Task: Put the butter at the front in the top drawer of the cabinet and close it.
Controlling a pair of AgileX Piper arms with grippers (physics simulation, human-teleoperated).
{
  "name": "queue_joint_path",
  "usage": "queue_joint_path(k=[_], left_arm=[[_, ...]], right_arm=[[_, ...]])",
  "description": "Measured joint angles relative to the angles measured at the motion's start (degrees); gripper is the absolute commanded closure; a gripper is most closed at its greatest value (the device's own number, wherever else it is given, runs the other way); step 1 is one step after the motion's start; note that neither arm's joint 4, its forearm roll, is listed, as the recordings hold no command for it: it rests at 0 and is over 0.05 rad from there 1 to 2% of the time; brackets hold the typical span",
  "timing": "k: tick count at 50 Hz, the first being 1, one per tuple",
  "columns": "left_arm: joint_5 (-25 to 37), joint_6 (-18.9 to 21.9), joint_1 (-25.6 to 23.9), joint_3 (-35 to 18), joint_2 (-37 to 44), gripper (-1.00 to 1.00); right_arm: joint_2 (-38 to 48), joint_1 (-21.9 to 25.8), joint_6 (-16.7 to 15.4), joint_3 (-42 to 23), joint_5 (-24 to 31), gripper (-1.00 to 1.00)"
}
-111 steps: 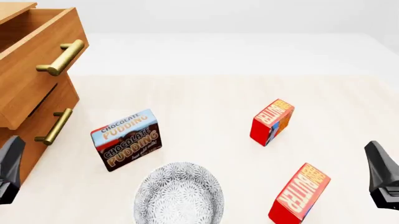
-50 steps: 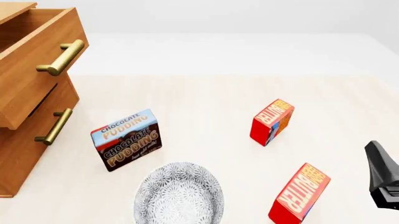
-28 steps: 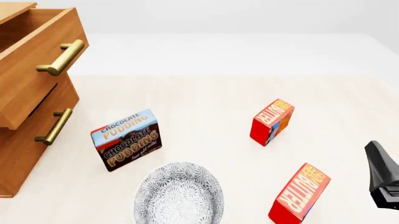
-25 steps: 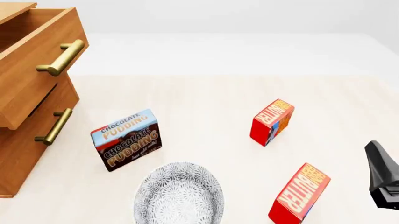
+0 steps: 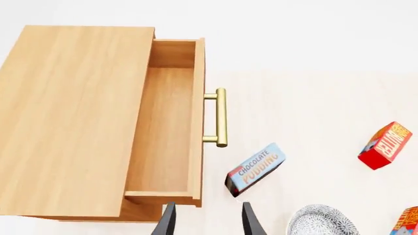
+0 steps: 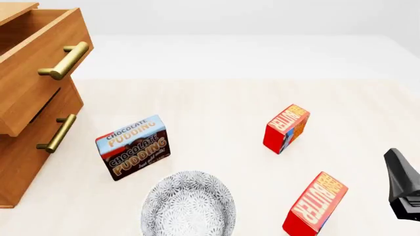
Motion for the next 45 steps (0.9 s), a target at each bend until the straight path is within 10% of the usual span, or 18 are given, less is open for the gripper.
queue_joint_path(k=[45], left_arm=[[-1.9,-2.2,0.9,-1.0,8.1,-1.00]], right_arm=[[0.0,0.0,0.0,-0.1,0.1,-1.00]])
